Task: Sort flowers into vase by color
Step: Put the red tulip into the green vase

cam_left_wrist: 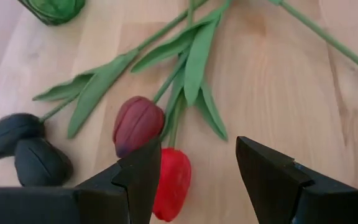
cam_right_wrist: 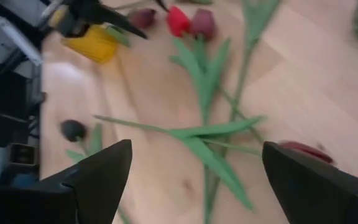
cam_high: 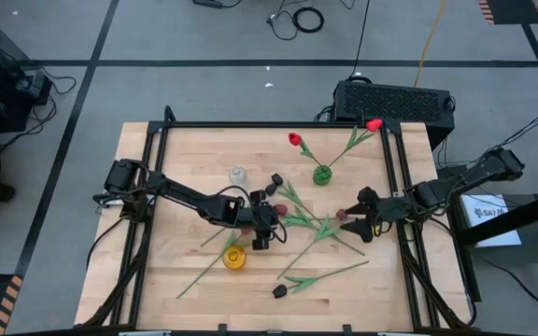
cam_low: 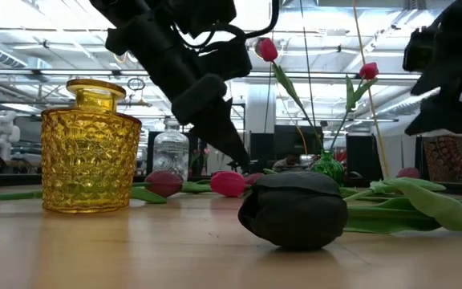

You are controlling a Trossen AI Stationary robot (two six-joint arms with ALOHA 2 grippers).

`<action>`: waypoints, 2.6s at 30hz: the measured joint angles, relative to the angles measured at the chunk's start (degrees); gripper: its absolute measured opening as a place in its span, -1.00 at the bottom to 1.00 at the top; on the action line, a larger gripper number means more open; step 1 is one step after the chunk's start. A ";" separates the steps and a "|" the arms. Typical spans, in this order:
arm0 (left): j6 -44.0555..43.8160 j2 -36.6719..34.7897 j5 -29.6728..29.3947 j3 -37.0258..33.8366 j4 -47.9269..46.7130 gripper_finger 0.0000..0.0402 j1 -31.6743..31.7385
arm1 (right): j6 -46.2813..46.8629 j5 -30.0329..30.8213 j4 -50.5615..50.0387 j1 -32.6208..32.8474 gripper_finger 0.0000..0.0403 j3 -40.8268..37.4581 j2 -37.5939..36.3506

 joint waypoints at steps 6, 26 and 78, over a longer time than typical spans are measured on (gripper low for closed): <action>0.07 1.80 0.02 -0.11 -1.14 0.07 0.46 | -6.32 -0.66 11.67 2.38 0.75 0.00 1.74; 5.72 2.89 -5.38 0.04 0.67 0.07 -0.50 | -14.67 -2.78 20.83 3.15 0.75 -0.02 6.84; 2.49 1.43 4.23 0.00 -9.08 -0.35 3.60 | -16.09 -2.76 20.79 3.12 0.75 -0.02 6.84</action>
